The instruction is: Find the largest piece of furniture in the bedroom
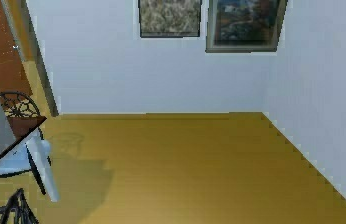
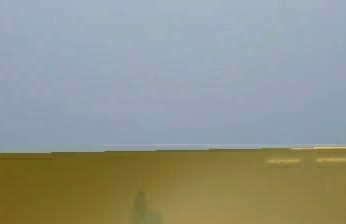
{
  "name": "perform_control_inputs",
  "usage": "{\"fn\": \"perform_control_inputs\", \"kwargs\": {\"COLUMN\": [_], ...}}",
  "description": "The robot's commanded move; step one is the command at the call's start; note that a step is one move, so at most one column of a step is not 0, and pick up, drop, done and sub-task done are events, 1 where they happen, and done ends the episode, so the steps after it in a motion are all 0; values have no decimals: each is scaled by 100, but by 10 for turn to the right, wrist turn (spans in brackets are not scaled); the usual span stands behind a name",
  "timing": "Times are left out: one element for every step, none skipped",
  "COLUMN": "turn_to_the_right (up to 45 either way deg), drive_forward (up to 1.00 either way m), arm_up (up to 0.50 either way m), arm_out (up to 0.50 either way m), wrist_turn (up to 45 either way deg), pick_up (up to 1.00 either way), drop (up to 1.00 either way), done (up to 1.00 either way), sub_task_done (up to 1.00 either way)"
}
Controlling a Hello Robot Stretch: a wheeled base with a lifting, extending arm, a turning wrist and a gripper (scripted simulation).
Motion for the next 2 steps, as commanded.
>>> {"fn": "perform_control_inputs", "kwargs": {"turn_to_the_right": [0,-390], "drive_forward": [100,0], "arm_up": [0,0], "arm_out": [0,0], "wrist_turn": [0,0], "pick_up": [0,0], "drop": [0,0], "done": [0,0], "sub_task_done": [0,0]}}
